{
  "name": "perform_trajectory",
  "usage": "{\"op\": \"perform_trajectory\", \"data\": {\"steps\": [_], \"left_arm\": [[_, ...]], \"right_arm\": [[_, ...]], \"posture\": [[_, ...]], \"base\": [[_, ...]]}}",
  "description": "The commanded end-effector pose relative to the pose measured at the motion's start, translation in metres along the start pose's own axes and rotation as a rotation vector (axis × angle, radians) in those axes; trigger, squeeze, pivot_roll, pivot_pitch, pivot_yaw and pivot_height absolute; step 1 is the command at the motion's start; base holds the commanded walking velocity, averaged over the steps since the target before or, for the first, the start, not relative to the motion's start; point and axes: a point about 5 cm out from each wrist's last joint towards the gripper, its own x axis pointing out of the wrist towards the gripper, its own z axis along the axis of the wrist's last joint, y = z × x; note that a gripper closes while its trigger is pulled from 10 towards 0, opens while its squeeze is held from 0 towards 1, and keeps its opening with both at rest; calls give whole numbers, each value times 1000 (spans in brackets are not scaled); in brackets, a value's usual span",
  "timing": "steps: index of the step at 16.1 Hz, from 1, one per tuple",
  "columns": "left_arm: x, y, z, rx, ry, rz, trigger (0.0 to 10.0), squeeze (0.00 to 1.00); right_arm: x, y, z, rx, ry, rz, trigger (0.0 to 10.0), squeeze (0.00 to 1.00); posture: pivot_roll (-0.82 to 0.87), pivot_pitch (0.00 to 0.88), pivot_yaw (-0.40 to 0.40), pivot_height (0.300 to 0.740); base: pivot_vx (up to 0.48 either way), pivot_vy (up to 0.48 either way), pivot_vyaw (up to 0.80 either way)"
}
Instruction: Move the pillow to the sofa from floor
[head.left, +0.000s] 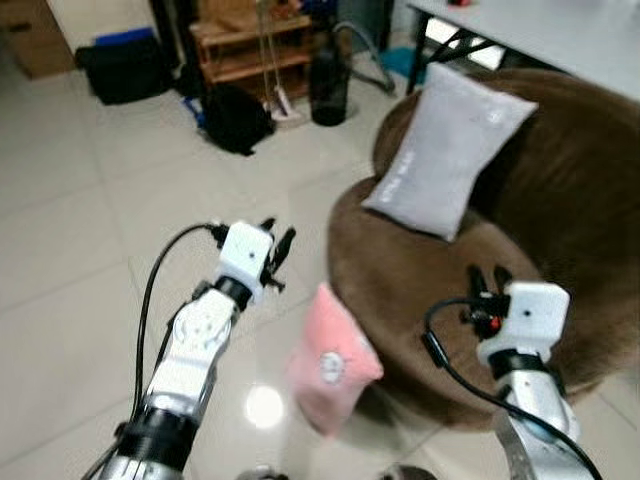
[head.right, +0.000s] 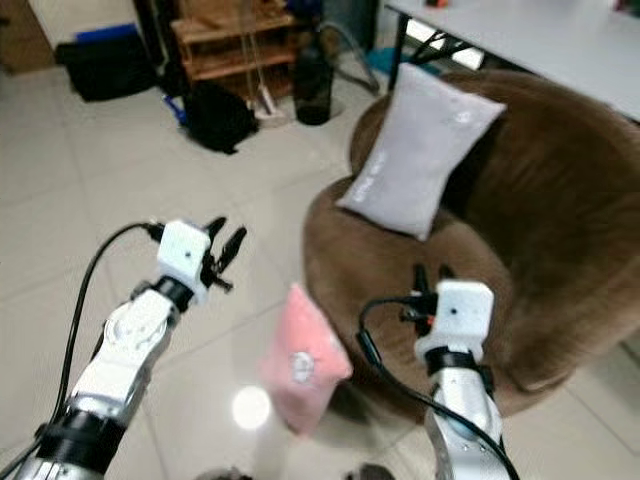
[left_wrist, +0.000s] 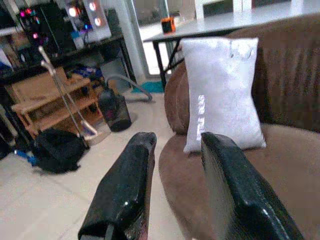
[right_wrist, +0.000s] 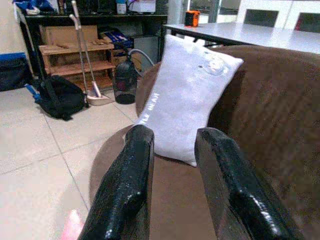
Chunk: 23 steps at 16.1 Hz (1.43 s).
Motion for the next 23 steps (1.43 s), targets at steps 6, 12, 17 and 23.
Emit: {"op": "perform_trajectory", "data": {"steps": [6, 12, 17, 23], "left_arm": [[-4, 0, 2, -6, -30, -12, 10000, 0], [-2, 0, 4, 7, -39, -6, 10000, 0], [-3, -1, 7, -10, -69, -23, 10000, 0], [-2, 0, 7, -21, -75, -22, 10000, 0]], "right_arm": [[-9, 6, -7, 74, 51, 52, 10000, 0], [-8, 6, -6, 75, 50, 56, 10000, 0], [-7, 9, -6, 28, 45, 92, 10000, 0], [-6, 12, -7, 28, 46, 112, 10000, 0]], "posture": [[-48, 57, 38, 706], [-48, 53, 40, 651], [-43, 54, 37, 641], [-44, 51, 33, 641]], "base": [[0, 0, 0], [0, 0, 0], [50, 0, 0], [341, 0, 533]]}}
